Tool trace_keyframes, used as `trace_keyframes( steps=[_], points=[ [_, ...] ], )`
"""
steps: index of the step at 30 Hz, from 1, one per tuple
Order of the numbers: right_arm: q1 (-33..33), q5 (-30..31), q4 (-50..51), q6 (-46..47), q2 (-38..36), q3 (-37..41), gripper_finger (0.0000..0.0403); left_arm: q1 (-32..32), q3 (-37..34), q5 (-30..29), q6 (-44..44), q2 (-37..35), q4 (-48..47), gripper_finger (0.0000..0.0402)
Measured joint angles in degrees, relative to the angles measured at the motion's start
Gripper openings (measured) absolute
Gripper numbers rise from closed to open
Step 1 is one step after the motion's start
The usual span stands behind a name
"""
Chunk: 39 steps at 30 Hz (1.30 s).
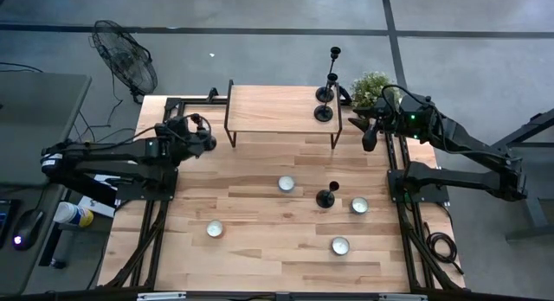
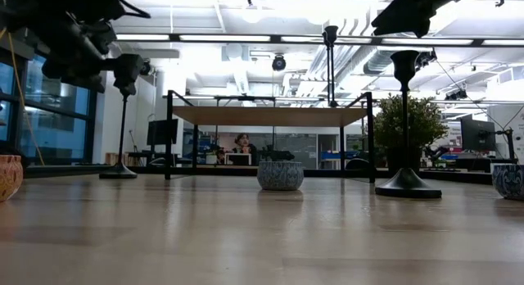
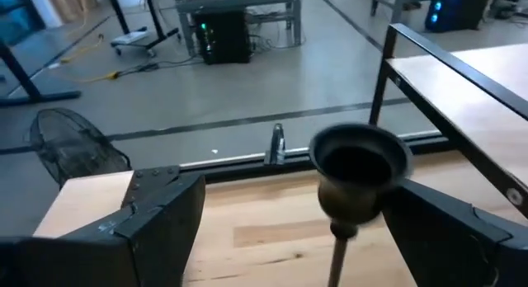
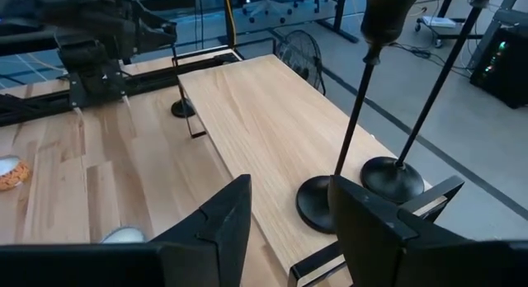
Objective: Pick & Place candle stick holders
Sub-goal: Put the black candle holder on the shelf
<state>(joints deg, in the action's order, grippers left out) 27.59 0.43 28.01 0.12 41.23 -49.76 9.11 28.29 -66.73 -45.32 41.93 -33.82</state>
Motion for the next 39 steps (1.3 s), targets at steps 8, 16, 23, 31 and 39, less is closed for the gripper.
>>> trace_keyframes(
  steps=[8,16,23,31,39],
  points=[
    [0.0,0.0,0.0,-0.2,0.0,0.0,0.0154,5.05,0.0,9.15,13.57,1.99,11.88,0.035],
    [0.0,0.0,0.0,-0.2,0.0,0.0,0.0154,7.03,0.0,10.9,14.03,2.1,14.3,0.0338],
    [-0.02,0.01,0.0,-0.2,0.0,0.0,0.0154,7.01,0.0,13.7,14.03,1.65,14.29,0.0274],
    [-0.02,0.02,0.0,-0.16,0.0,0.0,0.0154,7.01,0.0,13.67,16.85,-0.83,13.86,0.0209],
    [-0.02,0.02,-0.02,-0.04,0.0,0.0,0.0154,7.01,0.0,13.59,17.02,-2.51,12.44,0.0165]
  ],
)
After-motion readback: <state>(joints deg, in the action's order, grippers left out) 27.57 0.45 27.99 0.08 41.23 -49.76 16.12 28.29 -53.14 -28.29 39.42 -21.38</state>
